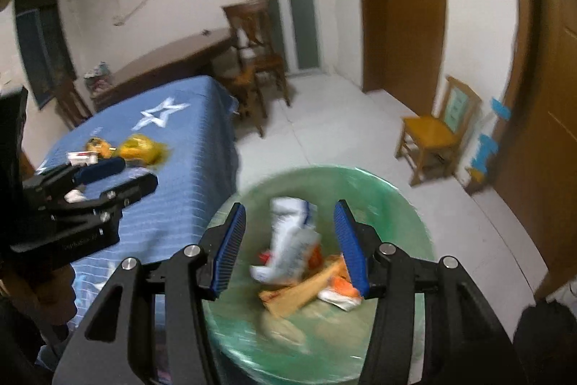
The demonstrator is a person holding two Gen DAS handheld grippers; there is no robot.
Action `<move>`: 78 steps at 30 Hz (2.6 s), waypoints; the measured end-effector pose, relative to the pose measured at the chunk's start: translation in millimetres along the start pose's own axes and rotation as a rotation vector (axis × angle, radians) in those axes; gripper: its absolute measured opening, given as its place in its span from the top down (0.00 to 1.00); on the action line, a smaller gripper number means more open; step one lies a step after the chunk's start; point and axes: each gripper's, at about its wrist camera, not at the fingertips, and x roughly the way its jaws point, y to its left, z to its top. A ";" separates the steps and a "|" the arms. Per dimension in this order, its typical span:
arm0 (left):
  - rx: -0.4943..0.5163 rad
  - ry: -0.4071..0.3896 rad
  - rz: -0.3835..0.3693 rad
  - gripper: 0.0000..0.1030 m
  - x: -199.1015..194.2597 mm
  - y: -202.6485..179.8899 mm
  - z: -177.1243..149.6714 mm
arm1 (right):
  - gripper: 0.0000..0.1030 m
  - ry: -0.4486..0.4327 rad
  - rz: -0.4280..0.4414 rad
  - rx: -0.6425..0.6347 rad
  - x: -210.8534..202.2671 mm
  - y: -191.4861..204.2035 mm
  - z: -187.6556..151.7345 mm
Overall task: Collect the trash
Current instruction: 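Swing both open tools back over the table toward the remaining items, then grasp the orange-printed paper cup with the left tool while the right tool grasps the white medicine box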
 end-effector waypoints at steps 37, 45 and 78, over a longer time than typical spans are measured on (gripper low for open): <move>-0.774 -0.036 0.330 0.30 -259.3 331.0 -244.5 | 0.43 0.643 0.261 -0.678 292.3 446.0 99.6; -0.743 -0.045 0.274 0.29 -245.9 314.9 -239.4 | 0.43 0.720 0.299 -0.593 201.4 332.5 51.2; -0.410 0.070 0.019 0.29 -132.1 233.0 -160.9 | 0.26 0.314 0.570 -0.294 53.1 240.1 -71.4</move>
